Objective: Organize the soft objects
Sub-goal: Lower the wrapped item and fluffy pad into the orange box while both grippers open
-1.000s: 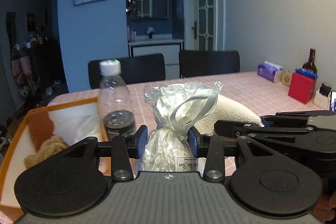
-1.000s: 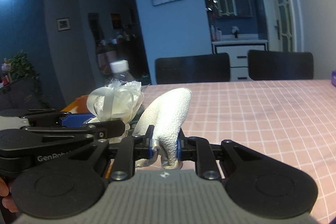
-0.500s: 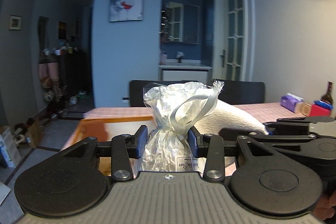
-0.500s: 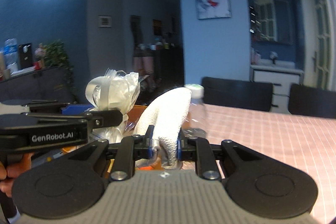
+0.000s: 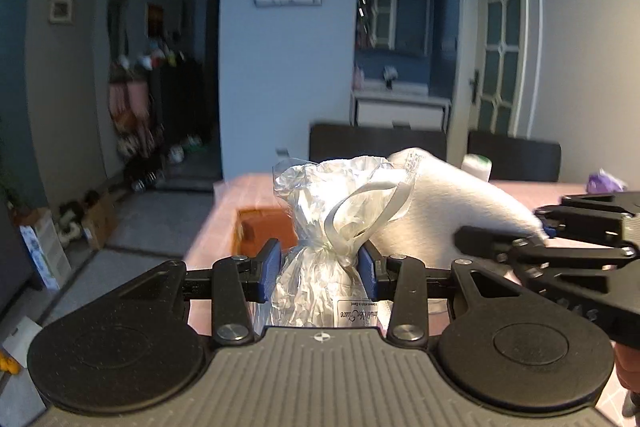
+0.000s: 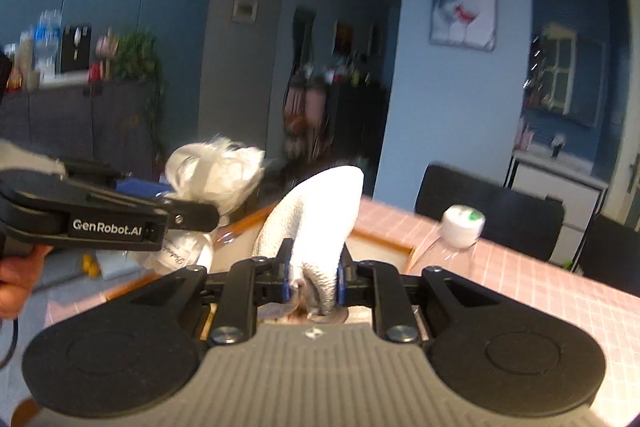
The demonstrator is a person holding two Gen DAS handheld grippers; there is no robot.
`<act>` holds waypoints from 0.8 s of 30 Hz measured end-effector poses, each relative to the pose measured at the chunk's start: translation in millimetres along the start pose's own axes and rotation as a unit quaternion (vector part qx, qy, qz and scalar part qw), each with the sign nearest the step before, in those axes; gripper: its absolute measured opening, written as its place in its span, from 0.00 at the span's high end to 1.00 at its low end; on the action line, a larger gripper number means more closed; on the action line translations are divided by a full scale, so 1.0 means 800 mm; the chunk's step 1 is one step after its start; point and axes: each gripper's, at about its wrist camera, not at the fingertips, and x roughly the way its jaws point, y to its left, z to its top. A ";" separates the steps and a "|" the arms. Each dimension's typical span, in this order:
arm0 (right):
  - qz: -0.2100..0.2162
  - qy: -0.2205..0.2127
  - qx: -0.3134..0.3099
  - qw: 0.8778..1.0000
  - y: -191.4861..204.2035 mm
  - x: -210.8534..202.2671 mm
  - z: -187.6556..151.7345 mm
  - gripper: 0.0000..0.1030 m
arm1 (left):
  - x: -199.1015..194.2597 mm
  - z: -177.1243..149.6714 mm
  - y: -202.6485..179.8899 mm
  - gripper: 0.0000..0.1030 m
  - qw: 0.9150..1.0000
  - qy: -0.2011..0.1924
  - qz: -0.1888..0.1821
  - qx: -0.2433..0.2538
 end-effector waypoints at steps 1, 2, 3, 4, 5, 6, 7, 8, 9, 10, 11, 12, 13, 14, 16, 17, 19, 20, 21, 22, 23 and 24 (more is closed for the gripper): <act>0.008 0.016 0.002 1.000 -0.001 0.011 0.000 0.82 | 0.008 -0.002 0.002 0.55 1.000 0.017 -0.007 0.002; 0.017 0.035 0.005 0.999 -0.004 0.022 -0.001 0.82 | 0.018 -0.004 0.004 0.55 0.999 0.035 -0.013 0.004; 0.026 0.056 0.011 0.998 -0.007 0.033 -0.004 0.82 | 0.027 -0.007 0.005 0.55 0.998 0.053 -0.017 0.006; 0.035 0.076 0.019 0.996 -0.010 0.043 -0.006 0.82 | 0.035 -0.011 0.005 0.55 0.997 0.071 -0.020 0.012; 0.046 0.097 0.025 0.994 -0.012 0.056 -0.009 0.82 | 0.041 -0.019 0.006 0.55 0.996 0.087 -0.023 0.018; 0.054 0.116 0.032 0.991 -0.015 0.065 -0.012 0.82 | 0.045 -0.024 0.008 0.55 0.994 0.101 -0.024 0.023; 0.062 0.134 0.039 0.988 -0.017 0.077 -0.015 0.82 | 0.049 -0.028 0.008 0.55 0.993 0.115 -0.026 0.029; 0.069 0.151 0.041 0.985 -0.019 0.085 -0.018 0.82 | 0.055 -0.031 0.012 0.55 0.991 0.129 -0.030 0.034; 0.071 0.164 0.041 0.983 -0.017 0.092 -0.024 0.82 | 0.059 -0.033 0.013 0.55 0.988 0.143 -0.033 0.037; 0.069 0.176 0.035 0.981 -0.016 0.097 -0.026 0.82 | 0.062 -0.037 0.015 0.55 0.986 0.159 -0.037 0.039; 0.066 0.184 0.024 0.980 -0.013 0.103 -0.028 0.82 | 0.066 -0.039 0.017 0.55 0.983 0.177 -0.042 0.039; 0.064 0.190 0.012 0.980 -0.009 0.106 -0.030 0.82 | 0.070 -0.042 0.019 0.55 0.979 0.192 -0.046 0.040; 0.063 0.196 0.003 0.979 -0.005 0.110 -0.029 0.82 | 0.073 -0.044 0.021 0.55 0.977 0.205 -0.049 0.042; 0.064 0.204 -0.006 0.977 -0.003 0.114 -0.030 0.81 | 0.076 -0.044 0.023 0.55 0.975 0.214 -0.049 0.047; 0.070 0.223 -0.027 0.972 0.004 0.126 -0.026 0.81 | 0.078 -0.045 0.018 0.55 0.971 0.227 -0.045 0.065; 0.072 0.230 -0.037 0.970 0.006 0.131 -0.026 0.81 | 0.081 -0.044 0.011 0.55 0.969 0.232 -0.041 0.075; 0.077 0.243 -0.053 0.965 0.010 0.136 -0.028 0.81 | 0.081 -0.046 0.006 0.54 0.965 0.241 -0.035 0.095; 0.081 0.252 -0.056 0.963 0.008 0.141 -0.024 0.81 | 0.083 -0.046 0.002 0.55 0.963 0.246 -0.033 0.102; 0.085 0.259 -0.056 0.960 0.007 0.145 -0.024 0.81 | 0.084 -0.046 0.001 0.55 0.961 0.251 -0.030 0.109; 0.088 0.267 -0.054 0.958 0.004 0.149 -0.025 0.81 | 0.085 -0.046 -0.001 0.55 0.960 0.255 -0.028 0.116; 0.092 0.274 -0.055 0.956 0.003 0.151 -0.026 0.81 | 0.087 -0.047 -0.003 0.55 0.958 0.259 -0.024 0.122; 0.096 0.282 -0.058 0.953 0.003 0.152 -0.028 0.81 | 0.087 -0.048 -0.004 0.55 0.956 0.262 -0.022 0.127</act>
